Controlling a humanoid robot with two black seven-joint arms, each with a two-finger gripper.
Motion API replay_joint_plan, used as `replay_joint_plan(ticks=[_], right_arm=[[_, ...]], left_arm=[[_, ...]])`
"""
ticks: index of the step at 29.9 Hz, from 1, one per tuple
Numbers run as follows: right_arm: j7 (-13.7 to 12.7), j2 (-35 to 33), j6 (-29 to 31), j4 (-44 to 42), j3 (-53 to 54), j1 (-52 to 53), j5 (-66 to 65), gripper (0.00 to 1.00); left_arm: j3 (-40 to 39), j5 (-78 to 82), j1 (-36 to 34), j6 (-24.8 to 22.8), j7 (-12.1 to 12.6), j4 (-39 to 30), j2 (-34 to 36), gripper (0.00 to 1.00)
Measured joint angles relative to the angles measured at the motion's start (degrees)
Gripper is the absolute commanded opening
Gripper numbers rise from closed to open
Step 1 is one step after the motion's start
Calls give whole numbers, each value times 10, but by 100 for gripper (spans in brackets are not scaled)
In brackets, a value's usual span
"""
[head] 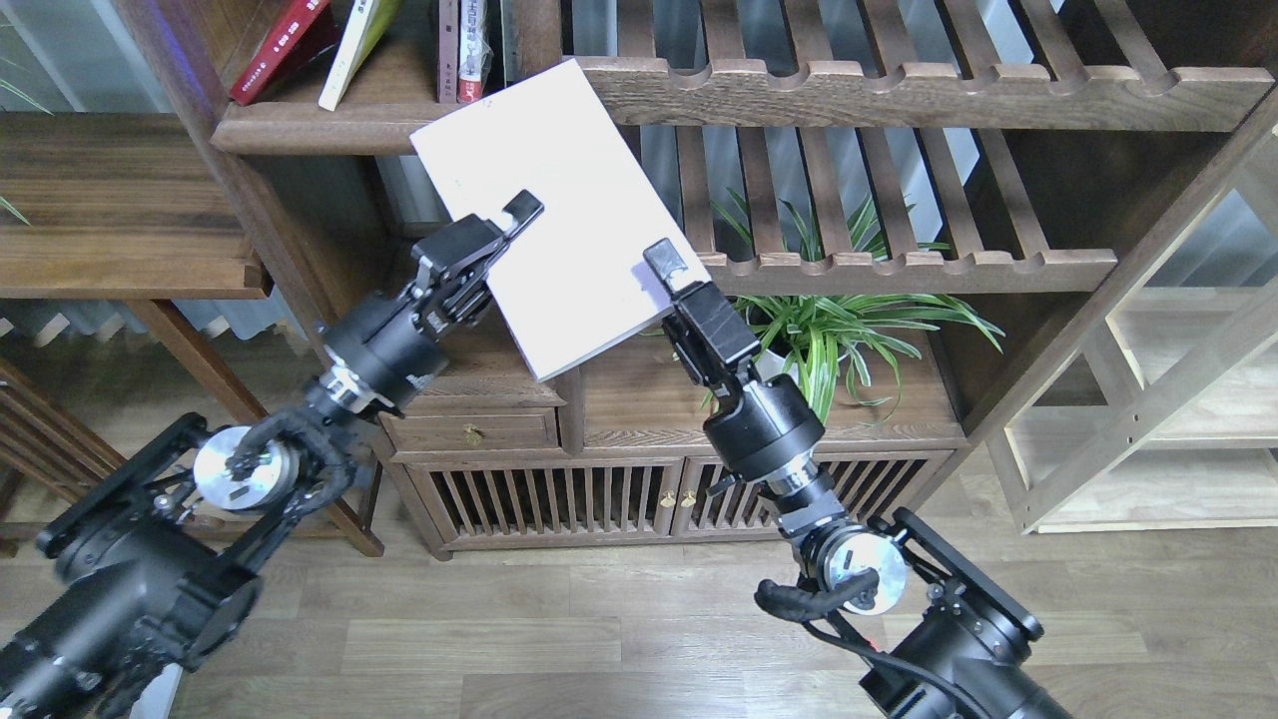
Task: Organize books on shelf
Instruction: 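Release with the right gripper and lift the white book up with the left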
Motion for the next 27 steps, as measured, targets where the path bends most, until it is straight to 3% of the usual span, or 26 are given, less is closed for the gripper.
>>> replay_joint_plan(ticks=[16, 27], right_arm=[[0, 0, 0, -27, 85, 4, 2, 62], [0, 0, 0, -50, 108, -4, 3, 65]], left_arm=[[-22, 27, 73, 0, -3, -115, 169, 0], [-214, 108, 92, 0, -3, -213, 237, 0]])
